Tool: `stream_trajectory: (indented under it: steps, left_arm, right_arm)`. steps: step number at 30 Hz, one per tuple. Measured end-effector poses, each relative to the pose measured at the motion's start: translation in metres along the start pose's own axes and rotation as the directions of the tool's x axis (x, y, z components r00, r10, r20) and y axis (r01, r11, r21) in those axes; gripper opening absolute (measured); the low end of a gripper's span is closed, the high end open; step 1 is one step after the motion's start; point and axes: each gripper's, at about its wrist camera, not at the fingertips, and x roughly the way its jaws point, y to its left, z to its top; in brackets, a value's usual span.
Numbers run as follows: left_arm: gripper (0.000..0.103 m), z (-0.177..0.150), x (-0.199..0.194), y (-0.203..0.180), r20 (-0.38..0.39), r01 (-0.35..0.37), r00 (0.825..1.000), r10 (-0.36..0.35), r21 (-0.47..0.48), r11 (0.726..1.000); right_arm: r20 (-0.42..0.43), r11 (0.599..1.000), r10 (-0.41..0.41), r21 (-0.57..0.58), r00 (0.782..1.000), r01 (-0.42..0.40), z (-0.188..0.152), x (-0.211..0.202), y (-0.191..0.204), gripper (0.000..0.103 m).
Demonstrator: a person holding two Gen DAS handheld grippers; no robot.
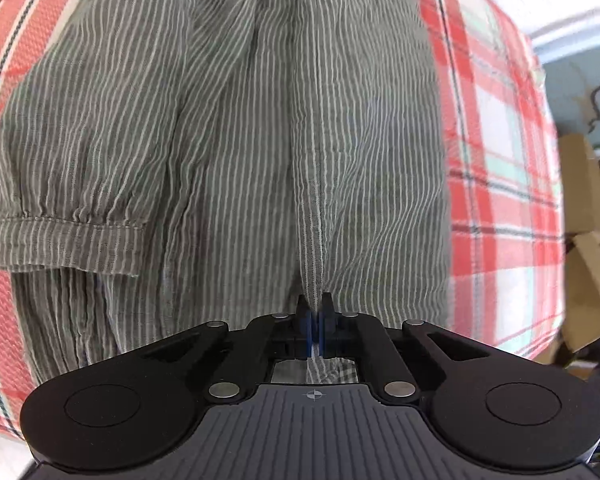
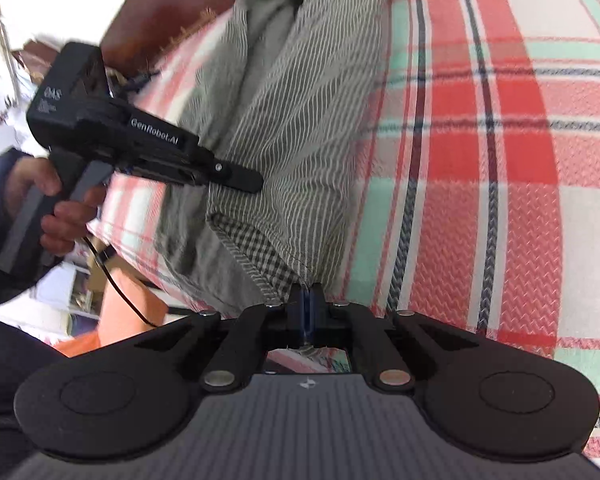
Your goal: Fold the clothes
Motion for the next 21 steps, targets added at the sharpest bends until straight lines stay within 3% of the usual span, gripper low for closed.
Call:
stream_trajectory:
  steps: [2,3,6,9,11,13,17,21]
  left_arm:
    - [0.003,-0.005,0.001,0.001,0.002,-0.012,1.000,0.012,0.023,1.000]
    - [0.021,-0.007,0.002,0.001,0.002,-0.015,1.000,0.015,0.032,0.999]
    - [0.027,-0.012,0.002,0.003,-0.008,0.003,1.000,-0.003,0.026,1.000]
    - [0.048,-0.018,-0.007,0.012,0.010,0.008,1.000,-0.008,0.015,1.000]
    - [0.051,-0.024,-0.018,0.015,0.032,-0.002,0.999,0.001,0.028,1.000]
    - [0.054,-0.031,-0.028,0.016,0.062,-0.023,0.998,0.021,0.023,0.999]
    - [0.054,-0.044,-0.044,0.020,0.119,-0.087,0.989,0.085,0.013,0.996]
    - [0.055,-0.053,-0.049,0.023,0.122,-0.164,0.980,0.157,0.050,0.985]
  right_arm:
    - [-0.026,1.000,-0.004,-0.018,1.000,0.004,-0.002,0.005,0.002,0.002]
    - [-0.032,1.000,-0.012,-0.029,0.999,0.012,-0.003,0.006,0.003,0.002]
    - [-0.032,1.000,-0.012,-0.014,0.999,0.011,-0.005,0.006,0.001,0.002]
    - [-0.035,1.000,-0.009,-0.029,0.999,0.008,-0.004,0.001,0.001,0.006]
    - [-0.041,0.999,-0.017,-0.049,0.999,0.015,-0.002,-0.004,0.002,0.009]
    - [-0.045,0.997,-0.026,-0.069,0.999,0.023,0.003,-0.012,0.001,0.019]
    - [0.020,0.994,-0.035,-0.101,0.999,0.037,0.015,-0.036,0.004,0.019]
    - [0.079,0.987,0.003,-0.159,0.997,0.010,0.032,-0.047,0.020,0.019]
